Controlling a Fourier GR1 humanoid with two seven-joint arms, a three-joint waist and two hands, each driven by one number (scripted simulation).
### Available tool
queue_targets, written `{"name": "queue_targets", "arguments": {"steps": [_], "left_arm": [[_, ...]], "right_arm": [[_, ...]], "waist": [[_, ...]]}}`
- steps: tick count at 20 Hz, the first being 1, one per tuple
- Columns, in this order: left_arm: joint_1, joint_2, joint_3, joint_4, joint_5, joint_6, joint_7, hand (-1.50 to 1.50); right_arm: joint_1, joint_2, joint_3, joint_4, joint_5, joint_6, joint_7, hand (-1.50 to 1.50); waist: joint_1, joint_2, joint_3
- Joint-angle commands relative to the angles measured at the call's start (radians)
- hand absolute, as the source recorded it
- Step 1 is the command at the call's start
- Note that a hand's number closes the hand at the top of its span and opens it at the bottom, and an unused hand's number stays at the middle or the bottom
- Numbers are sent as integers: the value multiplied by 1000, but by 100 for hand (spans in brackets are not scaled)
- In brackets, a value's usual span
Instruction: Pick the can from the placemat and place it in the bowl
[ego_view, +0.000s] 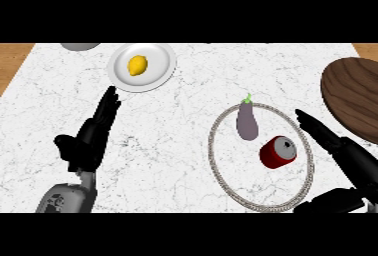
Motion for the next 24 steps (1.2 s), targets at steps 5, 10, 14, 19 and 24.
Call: {"name": "queue_targets", "arguments": {"steps": [5,10,14,19,24], "left_arm": [[-9,16,75,-10,11,-62,29,0],[0,-11,89,50,-11,-92,-33,0],[-40,-74,44,43,-60,-20,0,0],[-7,-62,51,-14,-52,-45,19,0],[76,-41,65,-7,-52,-101,-64,0]], "right_arm": [[12,74,-6,73,42,18,-33,-150],[9,96,-15,163,112,34,-155,-150],[-37,117,30,231,245,-46,-160,-150],[-81,80,8,337,335,-72,-193,-150],[-109,134,55,428,389,-92,-246,-150]], "waist": [[1,0,0],[0,0,0],[0,1,0],[3,1,0],[5,1,0]]}}
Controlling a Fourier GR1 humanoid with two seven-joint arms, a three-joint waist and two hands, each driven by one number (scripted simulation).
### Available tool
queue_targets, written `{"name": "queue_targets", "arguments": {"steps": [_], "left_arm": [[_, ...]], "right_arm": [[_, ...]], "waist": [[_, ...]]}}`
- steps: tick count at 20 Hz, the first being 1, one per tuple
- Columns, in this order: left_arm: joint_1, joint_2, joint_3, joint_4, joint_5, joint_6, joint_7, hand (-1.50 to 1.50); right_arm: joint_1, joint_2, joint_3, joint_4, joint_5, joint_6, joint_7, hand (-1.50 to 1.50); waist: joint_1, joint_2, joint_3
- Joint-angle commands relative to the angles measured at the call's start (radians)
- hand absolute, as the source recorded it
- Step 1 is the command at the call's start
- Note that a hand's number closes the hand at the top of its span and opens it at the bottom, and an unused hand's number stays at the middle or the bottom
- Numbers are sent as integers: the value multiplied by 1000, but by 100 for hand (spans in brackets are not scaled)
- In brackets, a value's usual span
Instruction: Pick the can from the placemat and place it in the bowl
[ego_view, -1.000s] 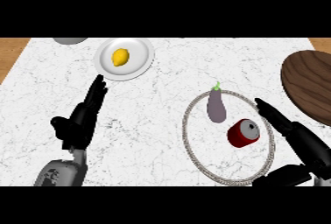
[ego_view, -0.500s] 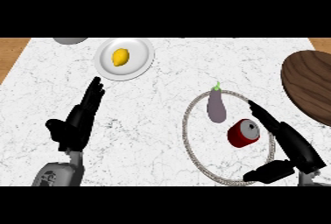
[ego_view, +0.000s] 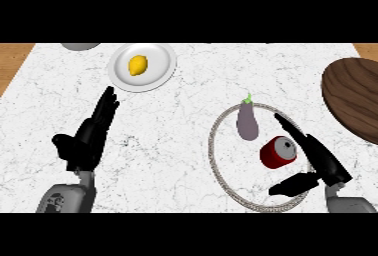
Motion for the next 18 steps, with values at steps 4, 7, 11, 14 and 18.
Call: {"name": "queue_targets", "arguments": {"steps": [4,7,11,14,18], "left_arm": [[-4,-46,-37,-15,-38,25,27,0],[-5,-33,-19,-23,-37,18,31,0],[-1,-60,-22,6,-54,29,-2,0],[45,-36,-5,21,-40,1,-60,0],[82,-41,-29,-85,-51,10,18,0]], "right_arm": [[-75,-47,55,132,81,47,-152,150],[-39,-38,99,43,133,30,-161,150],[-29,-36,73,118,137,29,-275,150],[117,13,121,-11,126,-2,-254,150],[118,-81,-45,-52,-11,99,-263,150]], "waist": [[5,2,0],[-1,0,0],[-1,0,0],[-6,-1,0],[-3,-2,0]]}}
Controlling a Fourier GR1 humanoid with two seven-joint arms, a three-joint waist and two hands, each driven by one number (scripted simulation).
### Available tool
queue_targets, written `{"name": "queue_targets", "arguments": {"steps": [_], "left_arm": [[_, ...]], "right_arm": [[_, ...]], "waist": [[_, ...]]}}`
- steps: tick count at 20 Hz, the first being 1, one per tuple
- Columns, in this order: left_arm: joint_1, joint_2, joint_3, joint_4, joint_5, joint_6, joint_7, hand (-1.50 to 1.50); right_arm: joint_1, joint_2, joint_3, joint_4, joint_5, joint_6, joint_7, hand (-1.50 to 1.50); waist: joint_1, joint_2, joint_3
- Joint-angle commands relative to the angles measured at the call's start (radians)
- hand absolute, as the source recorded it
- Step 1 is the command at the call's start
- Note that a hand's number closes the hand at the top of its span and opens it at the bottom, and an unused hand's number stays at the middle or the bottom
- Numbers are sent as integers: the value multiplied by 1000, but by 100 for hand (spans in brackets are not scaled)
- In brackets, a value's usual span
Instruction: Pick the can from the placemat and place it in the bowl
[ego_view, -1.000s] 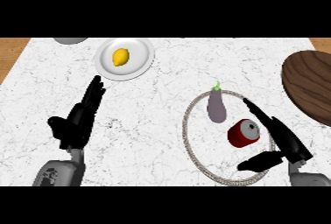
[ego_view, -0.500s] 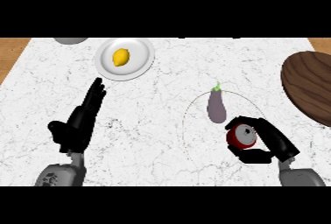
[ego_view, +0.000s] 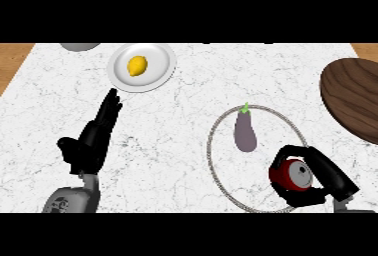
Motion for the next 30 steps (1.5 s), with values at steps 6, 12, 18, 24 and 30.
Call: {"name": "queue_targets", "arguments": {"steps": [6,12,18,24,30], "left_arm": [[-61,16,41,18,25,-25,24,0],[4,24,46,21,25,-36,-32,0],[-29,13,34,11,14,-27,12,0],[-34,-8,10,-14,-14,-3,42,0],[-22,-9,21,31,-1,-24,16,0]], "right_arm": [[93,-42,-156,-143,-167,67,-111,150],[208,8,-213,-431,-244,17,-143,150],[170,-57,-358,-690,-349,33,78,150],[22,-122,-410,-788,-363,-13,389,150],[-268,-220,-388,-676,-396,-74,632,150]], "waist": [[-4,3,3],[-10,-1,2],[-6,1,2],[3,3,2],[10,5,2]]}}
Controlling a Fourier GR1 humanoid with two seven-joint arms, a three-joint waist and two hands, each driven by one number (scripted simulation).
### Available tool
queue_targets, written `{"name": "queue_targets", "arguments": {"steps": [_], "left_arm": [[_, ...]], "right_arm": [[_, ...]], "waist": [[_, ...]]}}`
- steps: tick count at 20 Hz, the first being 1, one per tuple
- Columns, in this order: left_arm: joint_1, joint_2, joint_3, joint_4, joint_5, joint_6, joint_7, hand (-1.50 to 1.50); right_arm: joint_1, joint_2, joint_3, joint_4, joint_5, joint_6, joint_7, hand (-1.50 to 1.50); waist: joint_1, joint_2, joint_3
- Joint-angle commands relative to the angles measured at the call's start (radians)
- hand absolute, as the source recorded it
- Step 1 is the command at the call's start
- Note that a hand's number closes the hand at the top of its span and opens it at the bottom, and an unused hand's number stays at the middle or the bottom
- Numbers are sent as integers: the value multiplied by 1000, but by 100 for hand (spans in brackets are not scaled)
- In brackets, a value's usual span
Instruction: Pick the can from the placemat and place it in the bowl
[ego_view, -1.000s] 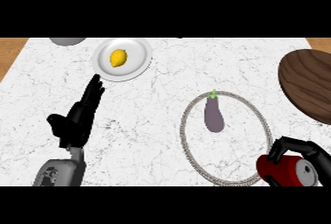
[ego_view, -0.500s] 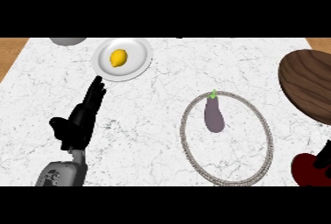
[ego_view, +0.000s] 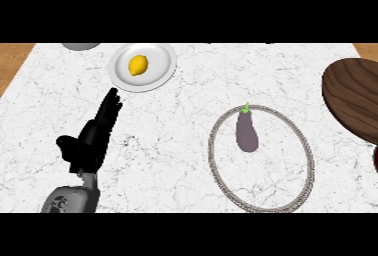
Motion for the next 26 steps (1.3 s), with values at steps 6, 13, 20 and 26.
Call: {"name": "queue_targets", "arguments": {"steps": [6,13,20,26], "left_arm": [[-1,-41,-23,41,-36,29,-49,0],[-7,4,15,7,1,-15,-18,0],[-56,-3,4,40,-18,-14,-7,0],[-43,-15,0,13,-13,-9,21,0]], "right_arm": [[-350,-156,-25,278,-20,-23,185,150],[-287,-219,37,526,299,-47,-100,150],[-393,-243,89,875,486,-190,-291,150],[-459,-279,65,1252,555,-309,-554,150]], "waist": [[5,2,0],[9,5,1],[11,5,1],[16,7,2]]}}
